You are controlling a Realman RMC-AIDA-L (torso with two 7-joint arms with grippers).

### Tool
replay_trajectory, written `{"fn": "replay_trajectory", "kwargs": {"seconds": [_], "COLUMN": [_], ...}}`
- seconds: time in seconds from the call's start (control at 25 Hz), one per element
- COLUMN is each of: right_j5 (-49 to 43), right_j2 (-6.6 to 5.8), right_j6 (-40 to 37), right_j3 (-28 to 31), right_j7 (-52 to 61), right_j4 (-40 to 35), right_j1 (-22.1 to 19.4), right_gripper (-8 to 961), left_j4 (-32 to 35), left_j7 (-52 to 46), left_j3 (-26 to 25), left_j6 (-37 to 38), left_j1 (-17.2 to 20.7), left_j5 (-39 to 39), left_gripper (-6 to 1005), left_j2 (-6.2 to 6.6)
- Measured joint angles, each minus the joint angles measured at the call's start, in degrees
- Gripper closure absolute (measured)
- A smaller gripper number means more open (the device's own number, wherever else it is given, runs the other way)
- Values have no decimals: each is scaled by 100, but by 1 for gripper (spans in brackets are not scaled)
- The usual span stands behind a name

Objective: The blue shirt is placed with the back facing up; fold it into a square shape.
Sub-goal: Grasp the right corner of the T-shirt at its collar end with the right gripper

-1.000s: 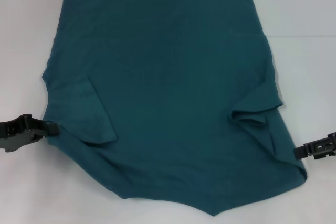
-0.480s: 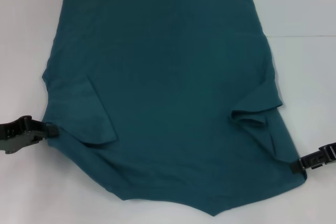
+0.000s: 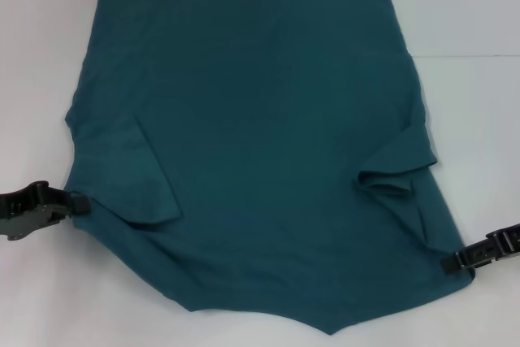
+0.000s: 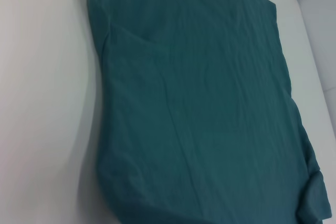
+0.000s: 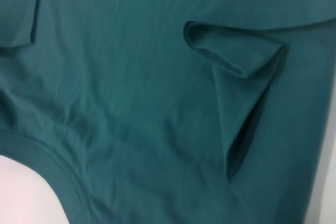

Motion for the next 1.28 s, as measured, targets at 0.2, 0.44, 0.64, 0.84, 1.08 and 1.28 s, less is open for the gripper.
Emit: {"fn": "replay_trajectory", "kwargs": {"seconds": [0.2,0.44,0.64,0.84,1.08,1.28], "right_j5": [0,0,63,74,88,89], "right_j2": [12,62,80,113,178,233], "right_j6": [-18,-26,-25,-8,44,76], "right_j3": [-45,-99,-65,-63,-50,-48], "right_j7": [24,39,-3,-8,-9,-9], "right_j4": [14,16,16,26,26,45], "right_j1": [0,37,61,97,181,269], "right_gripper": [103,103,103,103,103,105], "left_j4": [0,0,0,0,-1,-1], "left_j7": [0,0,0,0,-5,-14], "left_j3": [-1,-1,-1,-1,0,-8], "left_j6": [0,0,0,0,0,0], "left_j1": [0,0,0,0,-6,-9], "left_j5": [0,0,0,0,0,0], "left_gripper": [983,984,984,984,983,983], "left_j2": [0,0,0,0,-5,-8]}}
